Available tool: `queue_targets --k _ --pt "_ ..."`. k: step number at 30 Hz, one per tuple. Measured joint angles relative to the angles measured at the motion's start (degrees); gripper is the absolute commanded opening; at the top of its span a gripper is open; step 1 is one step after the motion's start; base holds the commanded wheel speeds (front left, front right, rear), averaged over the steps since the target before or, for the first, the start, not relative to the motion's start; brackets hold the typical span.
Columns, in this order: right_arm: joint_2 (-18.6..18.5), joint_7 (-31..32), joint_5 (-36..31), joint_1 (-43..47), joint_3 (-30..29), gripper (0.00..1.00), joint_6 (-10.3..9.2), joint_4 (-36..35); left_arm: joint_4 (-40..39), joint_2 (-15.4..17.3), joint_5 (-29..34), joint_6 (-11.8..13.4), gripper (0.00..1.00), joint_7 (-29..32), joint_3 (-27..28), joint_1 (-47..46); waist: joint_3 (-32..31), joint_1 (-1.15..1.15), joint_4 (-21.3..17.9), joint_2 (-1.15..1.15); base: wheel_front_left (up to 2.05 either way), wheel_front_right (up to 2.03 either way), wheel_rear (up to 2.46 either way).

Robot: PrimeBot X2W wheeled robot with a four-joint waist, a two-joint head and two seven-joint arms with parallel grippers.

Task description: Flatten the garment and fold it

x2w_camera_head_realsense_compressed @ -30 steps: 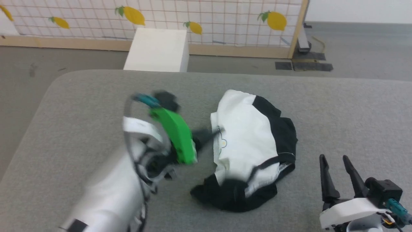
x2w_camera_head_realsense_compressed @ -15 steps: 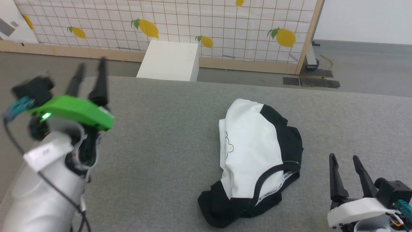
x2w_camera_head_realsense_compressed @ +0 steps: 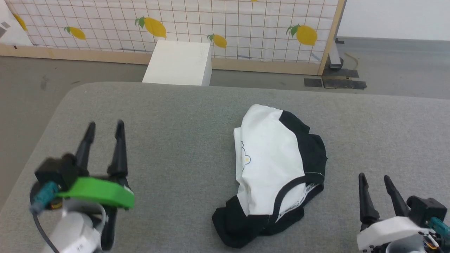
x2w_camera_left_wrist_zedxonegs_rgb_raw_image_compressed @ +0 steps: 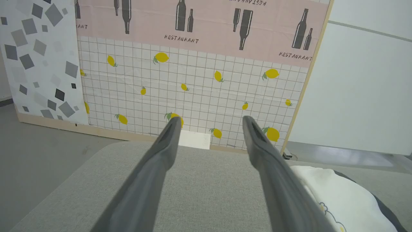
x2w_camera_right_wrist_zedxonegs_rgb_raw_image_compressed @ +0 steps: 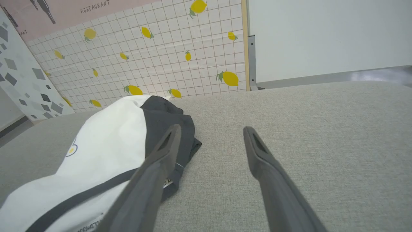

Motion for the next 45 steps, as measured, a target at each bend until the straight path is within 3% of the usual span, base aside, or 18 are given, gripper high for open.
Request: queue_targets --k 9,20,27,31,38,39,40,45 --pt "0.0 12.2 -0.2 -6.8 0.6 1.00 0.00 0.4 0.4 -5.7 5.1 -4.9 1.00 0.0 3.3 6.7 1.8 0.00 -0.4 0.00 0.00 0.00 0.00" --pt "-0.4 41.4 -7.5 -25.0 1.9 1.00 0.00 1.9 1.3 -10.1 8.2 -9.2 1.00 0.0 6.1 6.2 6.3 0.00 1.6 0.00 0.00 0.00 0.00" --pt "-3.8 56.0 -11.3 -33.0 6.5 1.00 0.00 6.6 1.2 -11.3 9.1 -10.9 1.00 0.0 7.7 3.7 10.8 0.00 3.1 0.00 0.00 0.00 0.00" --pt "-4.2 59.4 -11.9 -33.9 8.7 1.00 0.00 9.1 1.4 -11.9 9.1 -11.4 1.00 0.0 8.5 2.6 13.3 0.01 4.0 0.00 0.00 0.00 0.00" --pt "-4.6 58.1 -10.2 -34.3 11.7 1.00 -0.01 10.6 1.6 -12.3 9.3 -11.7 1.00 0.0 9.3 1.7 16.2 0.01 5.0 0.00 0.00 0.00 0.00" --pt "-4.7 57.3 -10.0 -34.4 11.7 0.45 -0.01 10.7 1.7 -12.3 9.3 -11.7 1.00 0.0 9.3 1.7 16.3 0.01 5.0 0.00 0.00 0.00 0.00" --pt "-4.7 56.7 -9.8 -34.5 11.7 0.00 0.00 10.7 1.7 -12.3 9.3 -11.7 1.00 0.0 9.4 1.7 16.3 0.01 5.0 0.00 0.00 0.00 0.00" --pt "-4.7 53.2 -8.7 -34.5 11.2 0.00 0.00 10.7 2.4 -12.4 9.3 -11.7 1.00 0.0 9.6 1.7 15.1 0.01 4.5 0.00 0.00 0.00 0.00"
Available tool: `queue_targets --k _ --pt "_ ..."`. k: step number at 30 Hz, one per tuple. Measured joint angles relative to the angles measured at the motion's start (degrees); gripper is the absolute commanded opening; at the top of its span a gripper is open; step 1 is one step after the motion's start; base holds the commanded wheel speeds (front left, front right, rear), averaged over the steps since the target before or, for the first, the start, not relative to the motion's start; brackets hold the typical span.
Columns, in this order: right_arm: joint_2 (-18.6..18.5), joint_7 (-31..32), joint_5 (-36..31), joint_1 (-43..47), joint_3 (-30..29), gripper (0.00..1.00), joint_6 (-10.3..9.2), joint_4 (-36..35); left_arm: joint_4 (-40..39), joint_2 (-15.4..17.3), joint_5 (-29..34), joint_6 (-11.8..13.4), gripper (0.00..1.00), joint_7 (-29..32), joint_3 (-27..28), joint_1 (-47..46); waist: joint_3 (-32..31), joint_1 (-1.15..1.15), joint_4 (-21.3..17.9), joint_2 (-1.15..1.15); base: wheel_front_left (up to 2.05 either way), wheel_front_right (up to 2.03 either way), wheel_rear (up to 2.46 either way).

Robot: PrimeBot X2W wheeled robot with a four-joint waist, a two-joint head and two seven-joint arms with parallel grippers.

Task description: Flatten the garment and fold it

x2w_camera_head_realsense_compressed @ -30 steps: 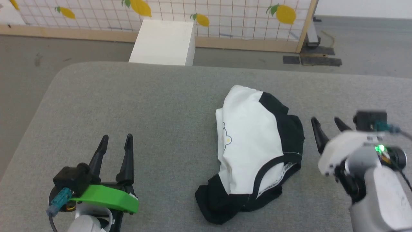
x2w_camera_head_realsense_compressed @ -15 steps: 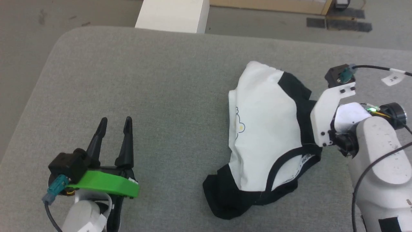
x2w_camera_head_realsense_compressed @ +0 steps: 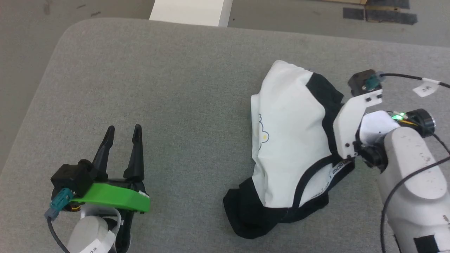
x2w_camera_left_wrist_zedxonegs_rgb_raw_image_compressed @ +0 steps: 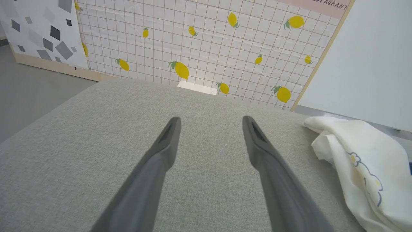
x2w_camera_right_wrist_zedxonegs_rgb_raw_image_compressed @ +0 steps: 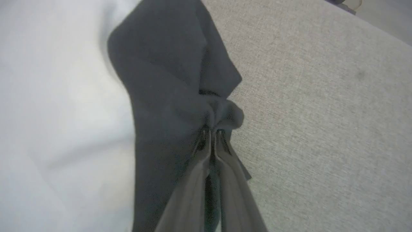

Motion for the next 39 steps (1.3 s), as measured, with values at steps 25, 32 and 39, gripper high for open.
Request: queue_targets --k 25,32,39 --pt "4.6 -9.1 8.7 34.5 -30.5 1.00 0.00 -19.5 3.6 -0.3 -1.7 0.0 1.00 0.0 -2.1 1.6 -9.0 0.00 -5.4 0.00 0.00 0.00 0.00" --pt "4.7 -20.0 9.7 33.3 -31.7 1.00 0.00 -18.1 4.8 -2.0 -6.1 1.0 1.00 7.5 -2.7 0.5 -11.1 0.00 -6.4 0.00 0.00 0.00 0.00" --pt "4.6 -20.1 7.2 32.6 -34.1 1.00 0.00 -20.2 3.2 -3.7 -8.0 2.1 1.00 35.8 -14.8 -8.7 -13.2 0.00 -6.4 0.00 0.00 0.00 0.00"
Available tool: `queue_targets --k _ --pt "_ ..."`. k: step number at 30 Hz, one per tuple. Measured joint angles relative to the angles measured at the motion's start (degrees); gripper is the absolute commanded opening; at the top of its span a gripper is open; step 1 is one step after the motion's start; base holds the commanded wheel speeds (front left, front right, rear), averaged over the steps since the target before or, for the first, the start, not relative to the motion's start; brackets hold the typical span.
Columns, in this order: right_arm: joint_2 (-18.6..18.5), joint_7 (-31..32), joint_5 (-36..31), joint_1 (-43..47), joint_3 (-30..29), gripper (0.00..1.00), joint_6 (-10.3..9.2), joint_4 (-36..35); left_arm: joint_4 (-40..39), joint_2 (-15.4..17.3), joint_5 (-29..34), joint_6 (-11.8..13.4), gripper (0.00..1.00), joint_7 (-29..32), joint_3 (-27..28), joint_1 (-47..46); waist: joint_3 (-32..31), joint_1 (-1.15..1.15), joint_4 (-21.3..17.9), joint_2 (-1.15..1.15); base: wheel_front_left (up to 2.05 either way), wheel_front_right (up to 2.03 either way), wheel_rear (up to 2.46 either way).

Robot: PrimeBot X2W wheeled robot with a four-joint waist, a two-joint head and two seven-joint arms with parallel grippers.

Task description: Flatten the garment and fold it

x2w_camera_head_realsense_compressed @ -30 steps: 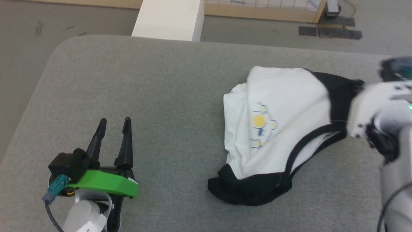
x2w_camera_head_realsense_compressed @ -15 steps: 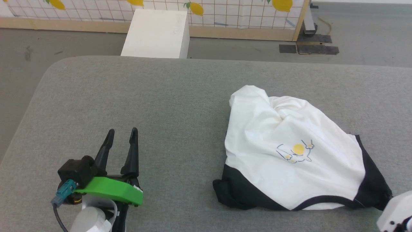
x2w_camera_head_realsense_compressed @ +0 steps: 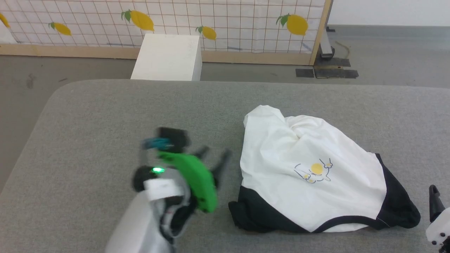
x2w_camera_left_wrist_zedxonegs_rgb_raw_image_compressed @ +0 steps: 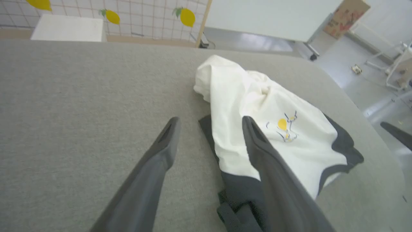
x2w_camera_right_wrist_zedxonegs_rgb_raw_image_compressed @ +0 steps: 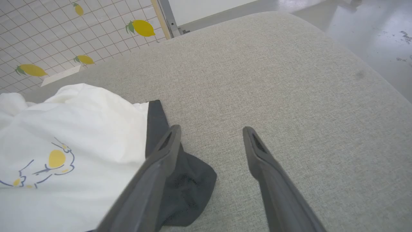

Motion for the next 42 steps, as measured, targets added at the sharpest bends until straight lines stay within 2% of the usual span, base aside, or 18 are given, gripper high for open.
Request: queue_targets --k 2,6,10,15,16,17,18,22,25,31,34,39,42 --pt "0.0 0.4 -0.1 -0.1 0.2 1.00 0.00 -0.1 -0.3 -0.3 -0.5 -0.1 1.00 9.8 -4.7 -1.3 -0.1 0.00 -0.2 0.00 0.00 0.00 0.00" --pt "0.0 0.4 0.4 -0.1 1.2 1.00 0.00 0.2 -0.2 1.1 1.2 -0.1 1.00 23.2 -11.3 -2.3 0.3 0.00 -1.0 0.00 0.00 0.00 0.00" --pt "0.0 -0.2 0.8 -0.1 2.0 1.00 0.00 1.0 0.2 2.9 2.2 0.1 1.00 29.5 -13.4 -2.9 1.2 0.00 -1.7 0.00 0.00 0.00 0.00" --pt "0.0 -1.0 1.1 -0.1 2.1 1.00 0.00 1.6 0.8 3.3 2.5 0.3 1.00 31.4 -14.2 -2.8 2.6 0.00 -2.5 0.00 0.00 0.00 0.00" --pt "0.0 -1.0 1.1 -0.1 2.1 1.00 0.00 1.7 1.0 3.1 2.0 0.3 0.84 31.3 -14.2 -2.7 2.8 0.00 -2.6 0.00 0.00 0.00 0.00" --pt "0.0 -1.1 1.1 -0.1 2.1 1.00 0.00 1.8 1.1 3.0 1.8 0.3 0.10 31.2 -14.2 -2.7 3.0 0.00 -2.7 0.00 0.00 0.00 0.00" --pt "0.1 -1.1 1.0 -0.1 2.1 1.00 0.00 1.8 1.2 2.9 1.2 0.3 0.00 31.0 -14.1 -2.7 3.2 0.00 -2.8 0.00 0.00 0.00 0.00" --pt "0.0 -1.5 0.9 -0.2 2.0 1.00 0.00 2.0 0.6 2.1 -0.5 0.4 0.00 28.8 -12.5 -2.7 3.3 0.00 -2.5 0.00 0.00 0.00 0.00" --pt "0.0 -1.5 0.9 -0.4 2.2 1.00 0.00 2.2 -0.3 1.7 -0.7 1.8 0.00 25.3 -9.3 -3.3 3.3 0.00 -1.8 0.00 0.00 0.00 0.00" --pt "0.1 -1.5 0.9 -0.9 4.1 1.00 0.00 2.7 -1.1 2.0 -2.4 8.1 0.00 16.2 1.9 -6.9 2.9 0.00 -0.7 0.00 0.00 0.00 0.00" --pt "0.0 -1.6 0.8 -1.0 4.8 1.00 0.00 3.0 -1.9 3.6 -3.0 11.7 0.00 12.6 7.9 -7.3 2.5 0.00 -0.4 0.00 0.00 0.00 0.00" --pt "0.1 -1.9 0.8 -1.0 5.8 1.00 0.00 3.5 -2.0 7.0 -4.2 17.9 0.00 9.7 17.3 -4.6 2.3 0.00 0.3 0.00 0.00 0.00 0.00" --pt "0.0 -2.0 0.8 -1.0 6.4 1.00 0.00 3.8 -0.2 7.4 -6.5 20.6 0.00 8.9 22.2 0.3 2.4 0.00 0.5 0.00 0.00 0.00 0.00"
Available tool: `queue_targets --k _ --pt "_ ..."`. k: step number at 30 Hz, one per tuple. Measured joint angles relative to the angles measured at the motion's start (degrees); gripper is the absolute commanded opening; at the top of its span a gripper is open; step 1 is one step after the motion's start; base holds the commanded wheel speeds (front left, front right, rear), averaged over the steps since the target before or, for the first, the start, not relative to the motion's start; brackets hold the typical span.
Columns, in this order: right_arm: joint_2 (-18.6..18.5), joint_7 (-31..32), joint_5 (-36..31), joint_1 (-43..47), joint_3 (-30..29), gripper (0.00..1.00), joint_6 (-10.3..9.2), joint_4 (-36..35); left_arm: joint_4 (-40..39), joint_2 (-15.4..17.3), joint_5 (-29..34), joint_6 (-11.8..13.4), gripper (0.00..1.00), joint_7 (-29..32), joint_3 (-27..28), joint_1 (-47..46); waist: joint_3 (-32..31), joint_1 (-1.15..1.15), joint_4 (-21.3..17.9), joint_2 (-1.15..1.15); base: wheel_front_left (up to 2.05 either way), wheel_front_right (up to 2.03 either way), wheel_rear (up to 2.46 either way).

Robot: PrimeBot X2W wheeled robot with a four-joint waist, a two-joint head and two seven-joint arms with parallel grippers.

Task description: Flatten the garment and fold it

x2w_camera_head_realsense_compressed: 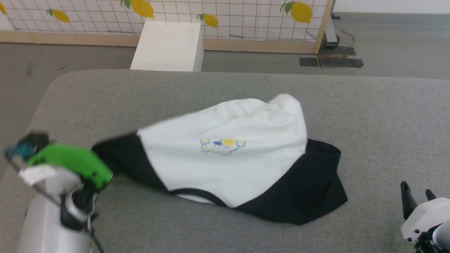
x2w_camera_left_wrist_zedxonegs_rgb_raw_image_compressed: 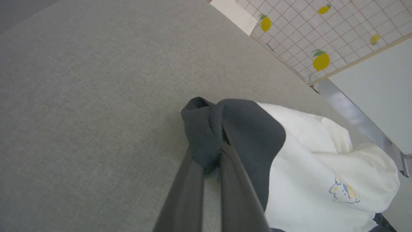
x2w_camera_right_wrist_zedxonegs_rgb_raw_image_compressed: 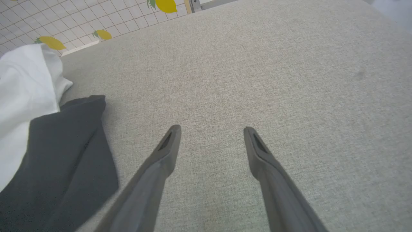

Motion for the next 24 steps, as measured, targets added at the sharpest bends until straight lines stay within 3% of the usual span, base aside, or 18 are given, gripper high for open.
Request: queue_targets --k 5,6,7,11,14,20,24 --pt "0.0 -0.5 0.5 0.0 1.1 1.00 0.00 1.0 3.3 -1.6 -3.5 0.5 0.00 -1.1 3.1 6.6 0.3 0.00 0.3 0.00 0.00 0.00 0.00" --pt "0.0 -0.6 0.6 0.0 1.2 1.00 0.00 1.2 3.7 -1.9 -3.9 0.5 0.31 -1.5 3.3 7.1 0.4 0.00 0.4 0.00 0.00 0.00 0.00" --pt "0.0 -0.7 0.9 0.0 1.4 1.00 0.00 1.6 4.1 -2.2 -3.9 0.3 1.00 -2.3 3.6 7.4 0.4 0.00 0.5 0.00 0.00 0.00 0.00" --pt "0.0 -1.3 1.1 0.0 2.3 1.00 0.00 2.3 1.7 -2.5 -5.0 -3.7 1.00 -7.7 5.3 7.1 0.4 0.00 0.9 0.00 0.00 0.00 0.00" --pt "0.0 -1.5 1.3 0.0 2.7 1.00 0.00 2.6 -2.1 -2.3 -4.5 -7.3 1.00 -15.4 6.8 6.7 0.2 0.00 1.2 0.00 0.00 0.00 0.00" --pt "0.0 -1.6 1.3 -0.1 3.5 1.00 0.00 2.1 -6.5 -0.8 1.8 -15.2 1.00 -32.3 5.4 8.9 -0.6 0.00 1.3 0.00 0.00 0.00 0.00" --pt "0.0 -1.4 1.3 -0.9 5.2 1.00 0.00 0.3 -6.5 -1.5 7.4 -18.3 1.00 -42.2 2.8 12.4 -1.0 0.00 1.5 0.00 0.00 0.00 0.00"
